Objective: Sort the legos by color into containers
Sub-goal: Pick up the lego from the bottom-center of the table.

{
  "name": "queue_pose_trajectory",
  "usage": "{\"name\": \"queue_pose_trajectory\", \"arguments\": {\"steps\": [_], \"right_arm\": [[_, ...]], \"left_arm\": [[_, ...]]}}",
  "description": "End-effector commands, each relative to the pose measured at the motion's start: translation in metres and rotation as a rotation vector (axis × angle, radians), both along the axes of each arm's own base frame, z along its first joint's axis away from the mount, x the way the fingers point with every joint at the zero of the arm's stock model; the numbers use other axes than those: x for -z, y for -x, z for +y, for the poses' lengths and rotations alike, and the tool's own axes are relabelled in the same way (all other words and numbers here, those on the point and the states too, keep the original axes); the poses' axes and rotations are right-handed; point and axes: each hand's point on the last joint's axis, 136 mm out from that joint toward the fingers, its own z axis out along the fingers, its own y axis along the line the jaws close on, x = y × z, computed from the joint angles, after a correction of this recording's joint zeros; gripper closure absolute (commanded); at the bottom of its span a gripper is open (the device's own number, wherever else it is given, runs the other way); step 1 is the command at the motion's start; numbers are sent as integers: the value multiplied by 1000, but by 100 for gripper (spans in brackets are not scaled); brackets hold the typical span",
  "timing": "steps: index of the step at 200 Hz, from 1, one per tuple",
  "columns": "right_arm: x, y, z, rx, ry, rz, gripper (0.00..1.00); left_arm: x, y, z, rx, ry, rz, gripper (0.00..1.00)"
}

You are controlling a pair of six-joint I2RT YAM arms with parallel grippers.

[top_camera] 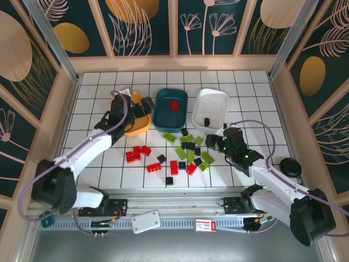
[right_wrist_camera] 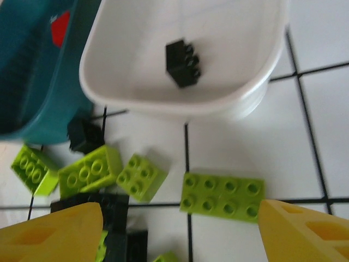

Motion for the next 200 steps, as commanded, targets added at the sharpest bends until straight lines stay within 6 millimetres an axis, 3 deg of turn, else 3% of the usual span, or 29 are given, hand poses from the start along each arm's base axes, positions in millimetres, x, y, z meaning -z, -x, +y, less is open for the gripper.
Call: {"name": "queue_pose_trajectory", "arguments": {"steps": [1, 36, 56, 83, 129, 200], "right_arm": [[16, 26, 17, -74, -4, 70, 24], [18, 66, 53, -243, -25, 105, 27], [19, 89, 74, -358, -4, 130, 26], [32, 107, 84, -423, 127, 174, 26], [42, 108, 88, -427, 335, 161, 28], [53, 106, 106, -493, 438, 154, 41]], "left_arm": [[23, 39, -23, 116, 43, 44, 2], [48, 80, -10, 126, 97, 76, 1], [52, 92, 2, 102, 90, 73, 2], [59, 101, 14, 74, 60, 78, 2], [69, 105, 14, 83, 62, 102, 1], [72, 106, 17, 72, 46, 111, 2]]}}
